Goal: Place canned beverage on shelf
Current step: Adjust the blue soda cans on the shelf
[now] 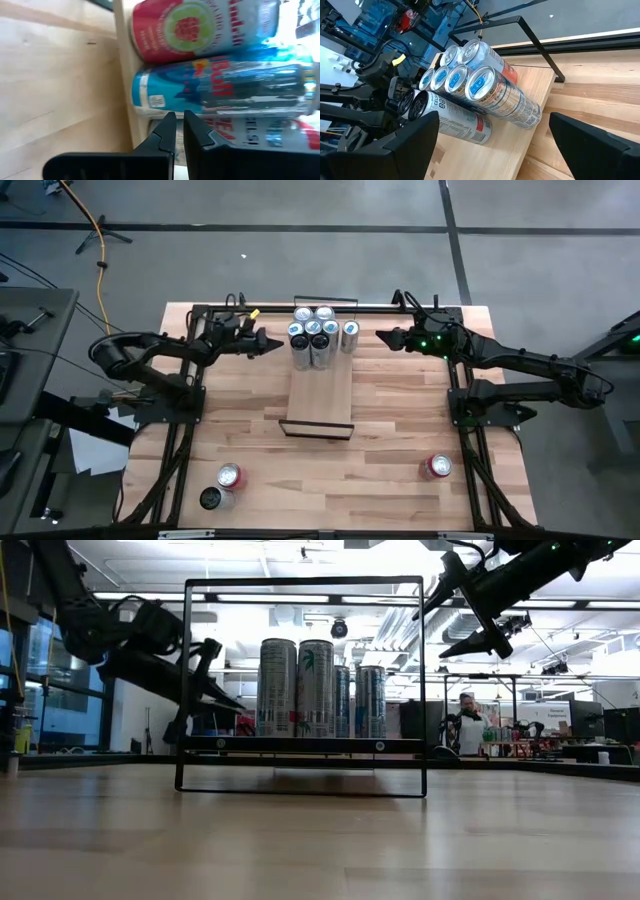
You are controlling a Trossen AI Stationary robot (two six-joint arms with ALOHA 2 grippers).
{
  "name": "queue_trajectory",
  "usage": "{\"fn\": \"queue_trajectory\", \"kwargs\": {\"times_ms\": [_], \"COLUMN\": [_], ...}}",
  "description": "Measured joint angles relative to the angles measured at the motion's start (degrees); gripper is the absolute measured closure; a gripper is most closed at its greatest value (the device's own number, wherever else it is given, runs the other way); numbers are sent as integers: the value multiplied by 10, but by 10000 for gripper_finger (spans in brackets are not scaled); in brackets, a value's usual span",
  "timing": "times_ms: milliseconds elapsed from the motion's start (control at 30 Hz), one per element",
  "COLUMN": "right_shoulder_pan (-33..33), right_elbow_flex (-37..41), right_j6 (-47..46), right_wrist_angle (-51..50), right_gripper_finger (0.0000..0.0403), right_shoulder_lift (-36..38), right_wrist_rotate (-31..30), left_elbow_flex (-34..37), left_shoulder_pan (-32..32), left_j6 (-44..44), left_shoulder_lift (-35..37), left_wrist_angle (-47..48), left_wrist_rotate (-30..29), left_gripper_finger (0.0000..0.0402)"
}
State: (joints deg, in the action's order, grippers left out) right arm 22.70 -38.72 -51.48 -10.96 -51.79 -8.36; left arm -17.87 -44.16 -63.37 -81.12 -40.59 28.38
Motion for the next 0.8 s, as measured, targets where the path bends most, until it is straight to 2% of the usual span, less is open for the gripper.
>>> {"fn": "queue_trajectory", "kwargs": {"times_ms": [267, 467, 800], "right_shoulder_pan": [0, 0, 0], "right_elbow_flex": [0, 0, 0], "right_j6": [0, -24, -25], "right_wrist_angle": [0, 0, -2], "right_gripper_finger": [38, 38, 38], "right_shoulder_lift": [0, 0, 0], "right_wrist_rotate": [-8, -36, -62], "left_elbow_flex": [0, 0, 0], "left_shoulder_pan": [12, 9, 19], "left_j6": [0, -9, -26], "left_shoulder_lift": [-15, -15, -15], "left_wrist_angle": [0, -4, -22], "left_wrist_rotate": [4, -14, -11], "left_gripper_finger": [402, 402, 401]}}
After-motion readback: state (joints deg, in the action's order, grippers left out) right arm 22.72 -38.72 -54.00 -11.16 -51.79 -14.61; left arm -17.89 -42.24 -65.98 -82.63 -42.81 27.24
